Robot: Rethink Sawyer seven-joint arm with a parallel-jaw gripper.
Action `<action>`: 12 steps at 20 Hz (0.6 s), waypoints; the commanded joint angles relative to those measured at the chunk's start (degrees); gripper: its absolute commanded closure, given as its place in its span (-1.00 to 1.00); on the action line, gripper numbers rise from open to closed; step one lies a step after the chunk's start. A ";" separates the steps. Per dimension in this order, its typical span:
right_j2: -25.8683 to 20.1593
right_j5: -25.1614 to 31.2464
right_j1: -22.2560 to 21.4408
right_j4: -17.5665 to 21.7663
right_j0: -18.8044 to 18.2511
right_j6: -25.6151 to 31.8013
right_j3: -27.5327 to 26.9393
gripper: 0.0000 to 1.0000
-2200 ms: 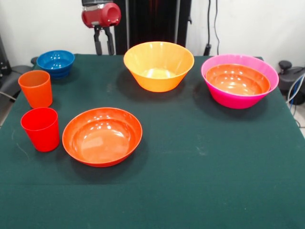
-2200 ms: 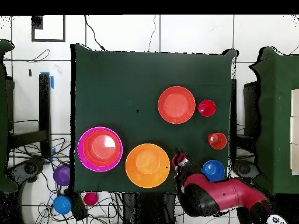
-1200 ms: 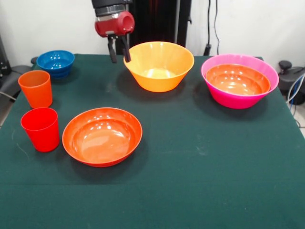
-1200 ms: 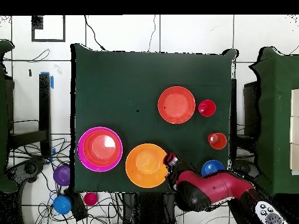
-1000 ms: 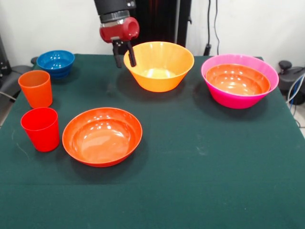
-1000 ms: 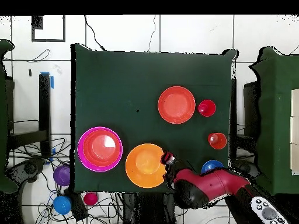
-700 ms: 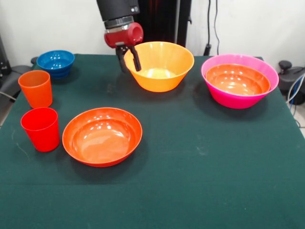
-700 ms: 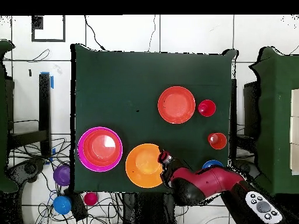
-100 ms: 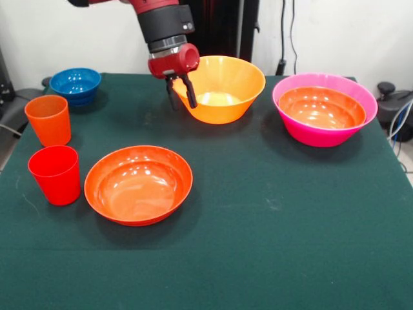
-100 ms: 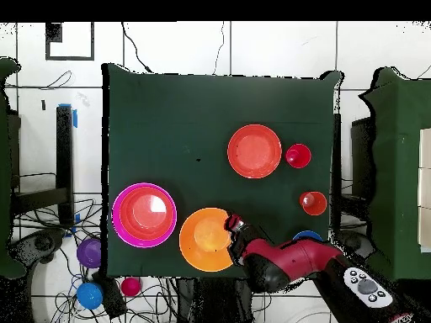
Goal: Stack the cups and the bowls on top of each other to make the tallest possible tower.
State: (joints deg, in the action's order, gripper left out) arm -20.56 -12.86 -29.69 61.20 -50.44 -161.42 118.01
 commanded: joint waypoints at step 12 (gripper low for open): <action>5.95 -4.65 -0.85 2.54 6.98 1.78 -3.65 1.00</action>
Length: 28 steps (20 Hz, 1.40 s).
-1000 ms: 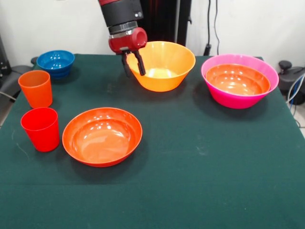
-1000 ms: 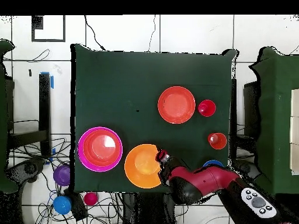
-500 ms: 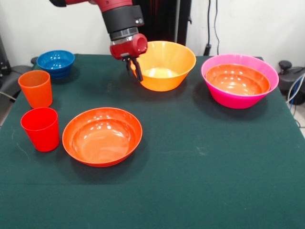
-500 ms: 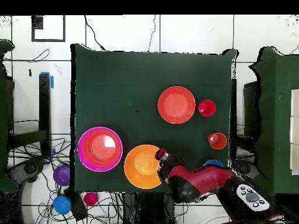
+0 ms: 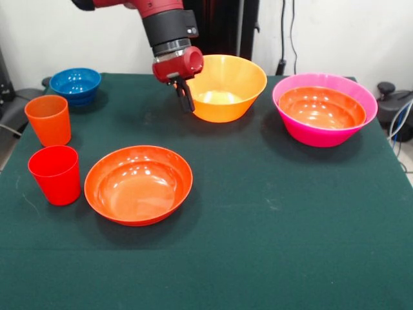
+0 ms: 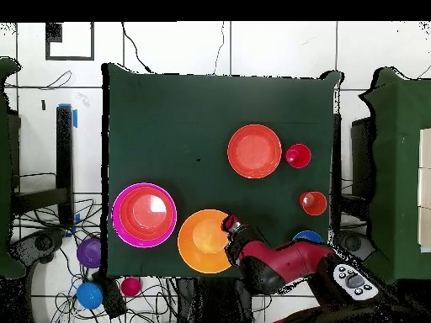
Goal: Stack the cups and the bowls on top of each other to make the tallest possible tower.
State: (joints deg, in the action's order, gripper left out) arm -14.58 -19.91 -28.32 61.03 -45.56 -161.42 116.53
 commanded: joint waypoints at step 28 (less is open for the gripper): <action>6.08 9.38 -17.00 -15.89 7.01 -6.95 7.74 -1.00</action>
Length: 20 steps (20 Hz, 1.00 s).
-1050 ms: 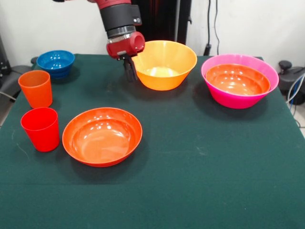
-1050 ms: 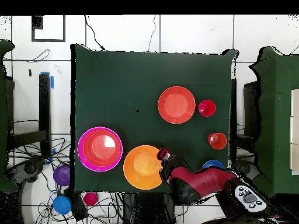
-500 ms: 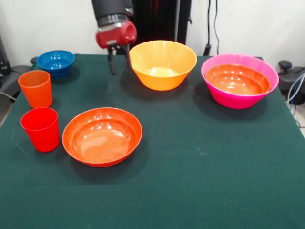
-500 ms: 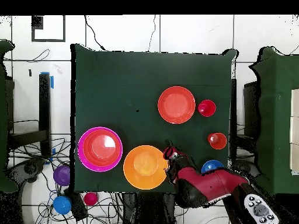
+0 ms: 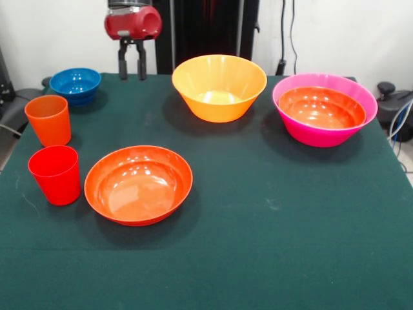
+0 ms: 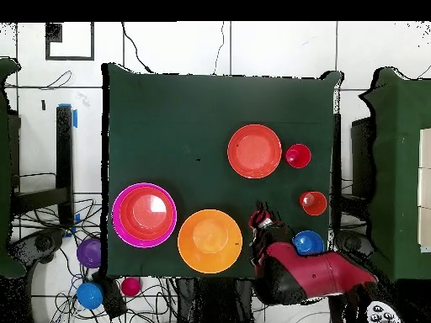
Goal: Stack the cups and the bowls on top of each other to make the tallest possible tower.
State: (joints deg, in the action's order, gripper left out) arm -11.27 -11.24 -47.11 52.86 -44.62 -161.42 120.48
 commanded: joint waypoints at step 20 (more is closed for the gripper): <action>7.57 -24.04 17.92 -35.46 8.50 -17.37 12.79 -1.00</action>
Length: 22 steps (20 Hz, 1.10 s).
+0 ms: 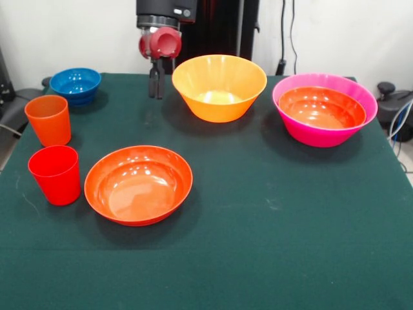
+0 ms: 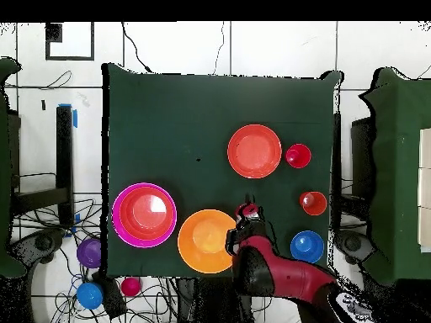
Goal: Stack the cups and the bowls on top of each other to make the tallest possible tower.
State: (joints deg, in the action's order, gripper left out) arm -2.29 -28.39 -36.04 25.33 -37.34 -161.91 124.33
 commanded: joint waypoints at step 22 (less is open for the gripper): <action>-6.84 -9.91 2.95 -21.44 9.22 -23.88 19.88 -1.00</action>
State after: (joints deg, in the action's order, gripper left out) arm -3.13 -35.41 -37.11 8.11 -29.58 -170.89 146.53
